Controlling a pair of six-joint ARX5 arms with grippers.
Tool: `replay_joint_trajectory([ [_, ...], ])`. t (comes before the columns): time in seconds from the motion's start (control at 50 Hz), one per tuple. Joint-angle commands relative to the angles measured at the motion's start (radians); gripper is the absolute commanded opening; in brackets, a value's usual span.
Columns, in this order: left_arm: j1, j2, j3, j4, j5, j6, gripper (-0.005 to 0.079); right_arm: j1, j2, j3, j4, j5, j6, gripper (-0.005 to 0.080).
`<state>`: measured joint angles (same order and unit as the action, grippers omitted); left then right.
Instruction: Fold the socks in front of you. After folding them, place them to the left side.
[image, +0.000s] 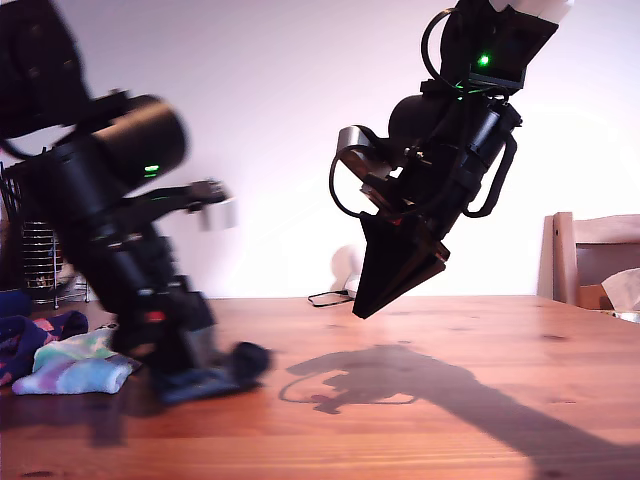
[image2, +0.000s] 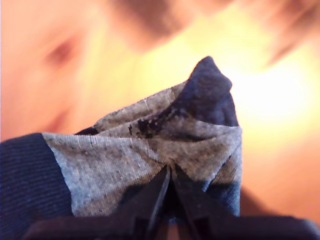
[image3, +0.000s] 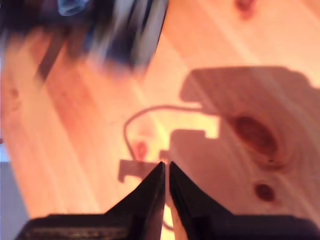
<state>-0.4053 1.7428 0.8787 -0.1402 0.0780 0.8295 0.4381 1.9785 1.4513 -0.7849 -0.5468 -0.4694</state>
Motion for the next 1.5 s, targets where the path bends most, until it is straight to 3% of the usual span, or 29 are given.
replay_joint_trajectory([
  [0.0,0.017,0.043,-0.031,0.021,-0.009,0.052,-0.0021,-0.002,-0.029,0.004,-0.002,-0.016,-0.005,-0.0011],
  [0.12,0.023,0.043,-0.031,0.044,0.016,0.139,-0.0021,-0.002,-0.029,0.004,-0.001,-0.030,-0.010,-0.0011],
  [0.2,0.023,0.043,-0.031,0.044,0.063,0.256,-0.0021,-0.002,-0.029,0.004,0.004,-0.030,-0.010,-0.0011],
  [0.34,0.024,0.045,-0.031,0.047,0.104,0.341,-0.0021,-0.002,-0.029,0.004,0.008,-0.031,-0.010,-0.0011],
  [0.56,0.039,0.045,-0.026,0.112,0.025,0.350,-0.0021,-0.002,-0.029,0.004,0.005,-0.076,-0.010,-0.0011],
  [0.92,0.016,-0.023,0.034,0.081,0.023,0.274,-0.0021,-0.002,-0.029,0.004,0.002,-0.080,-0.014,-0.0011],
  [1.08,0.016,-0.101,0.042,0.062,0.027,0.188,-0.0021,-0.002,-0.029,0.004,0.021,-0.082,-0.024,-0.0011],
  [1.2,0.016,-0.162,0.043,0.016,0.065,-0.076,-0.0021,-0.002,-0.029,0.004,0.068,-0.082,-0.008,-0.0011],
  [1.36,0.018,-0.230,0.043,-0.026,0.200,-0.356,-0.0021,-0.002,-0.029,0.003,0.125,-0.082,0.053,-0.0011],
  [1.48,0.017,-0.272,0.043,-0.025,0.290,-0.439,-0.0021,0.010,-0.033,0.003,0.162,-0.043,0.092,-0.0012],
])
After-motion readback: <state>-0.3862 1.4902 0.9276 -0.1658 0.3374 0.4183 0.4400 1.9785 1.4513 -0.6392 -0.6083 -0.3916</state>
